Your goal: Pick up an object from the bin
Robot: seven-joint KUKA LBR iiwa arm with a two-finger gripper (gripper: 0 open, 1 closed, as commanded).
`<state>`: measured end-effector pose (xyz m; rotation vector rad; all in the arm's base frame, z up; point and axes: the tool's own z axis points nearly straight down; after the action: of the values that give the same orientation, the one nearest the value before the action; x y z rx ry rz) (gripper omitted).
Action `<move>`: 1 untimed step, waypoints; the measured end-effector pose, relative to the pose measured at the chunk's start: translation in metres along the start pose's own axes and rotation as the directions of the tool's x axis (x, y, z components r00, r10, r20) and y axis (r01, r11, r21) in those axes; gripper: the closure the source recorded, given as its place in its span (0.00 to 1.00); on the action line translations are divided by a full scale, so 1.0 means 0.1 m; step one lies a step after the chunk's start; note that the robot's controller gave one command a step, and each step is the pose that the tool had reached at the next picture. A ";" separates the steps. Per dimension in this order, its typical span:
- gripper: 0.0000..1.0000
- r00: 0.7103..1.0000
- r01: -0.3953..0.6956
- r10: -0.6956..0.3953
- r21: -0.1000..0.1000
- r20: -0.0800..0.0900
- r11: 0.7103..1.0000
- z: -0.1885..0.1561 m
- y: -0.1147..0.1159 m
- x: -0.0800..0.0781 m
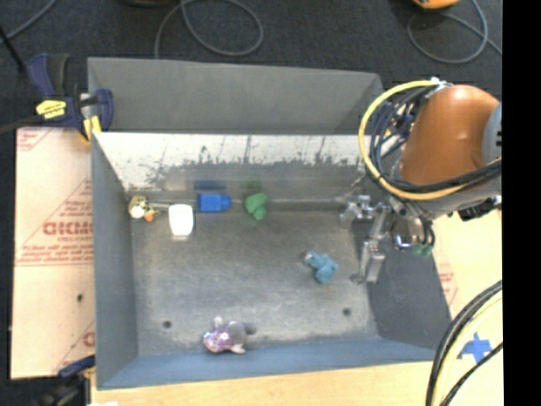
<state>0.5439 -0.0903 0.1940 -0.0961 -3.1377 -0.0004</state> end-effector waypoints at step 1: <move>0.00 0.995 -0.103 0.103 0.000 0.014 0.995 0.30 -0.06 -0.18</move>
Offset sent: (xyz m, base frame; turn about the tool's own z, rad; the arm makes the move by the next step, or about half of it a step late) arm 0.0166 0.0266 -0.1206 0.0153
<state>0.5616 -0.0974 0.1636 -0.2583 -3.1422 0.0020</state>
